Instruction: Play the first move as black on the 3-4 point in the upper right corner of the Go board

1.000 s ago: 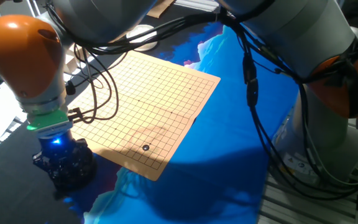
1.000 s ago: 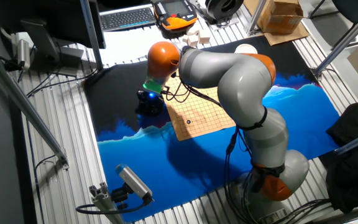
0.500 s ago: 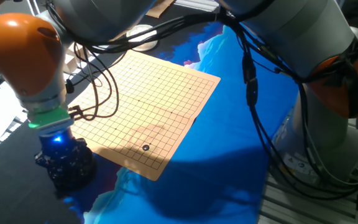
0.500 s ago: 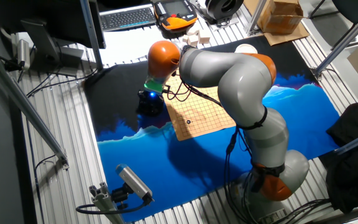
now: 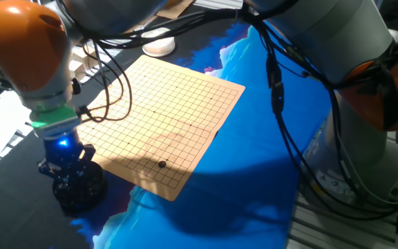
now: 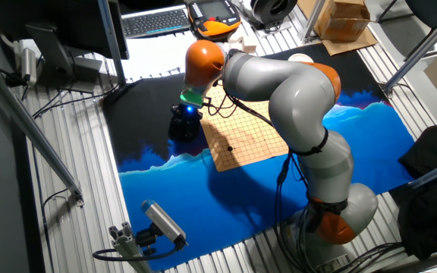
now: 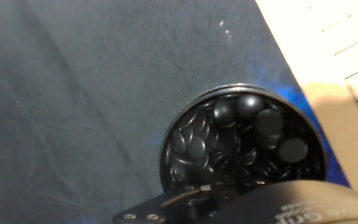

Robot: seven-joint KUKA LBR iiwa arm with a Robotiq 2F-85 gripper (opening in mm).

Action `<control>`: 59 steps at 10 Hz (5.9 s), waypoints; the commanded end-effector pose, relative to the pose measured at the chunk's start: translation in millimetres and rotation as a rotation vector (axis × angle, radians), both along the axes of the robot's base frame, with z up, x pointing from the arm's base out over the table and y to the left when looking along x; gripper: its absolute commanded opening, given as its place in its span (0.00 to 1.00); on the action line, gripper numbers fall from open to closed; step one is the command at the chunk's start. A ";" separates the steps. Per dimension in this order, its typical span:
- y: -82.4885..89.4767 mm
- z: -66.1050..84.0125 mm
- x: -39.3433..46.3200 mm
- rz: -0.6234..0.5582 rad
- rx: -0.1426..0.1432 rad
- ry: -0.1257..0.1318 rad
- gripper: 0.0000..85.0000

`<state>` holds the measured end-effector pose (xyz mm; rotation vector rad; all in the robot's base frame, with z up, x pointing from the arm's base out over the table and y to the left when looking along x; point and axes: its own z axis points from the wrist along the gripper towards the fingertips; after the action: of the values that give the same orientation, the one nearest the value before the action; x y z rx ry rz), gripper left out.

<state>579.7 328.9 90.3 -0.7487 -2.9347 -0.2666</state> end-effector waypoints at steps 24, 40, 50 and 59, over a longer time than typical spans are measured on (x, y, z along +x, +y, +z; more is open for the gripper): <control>-9.0 -15.3 33.8 -0.026 -0.026 -0.051 0.40; -12.3 -14.9 25.9 -0.011 -0.004 -0.028 0.40; -4.5 -24.9 21.5 -0.027 0.007 -0.037 0.40; -4.3 -18.2 21.8 0.001 0.020 -0.039 0.00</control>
<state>601.5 324.5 72.4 -0.7461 -2.9640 -0.3132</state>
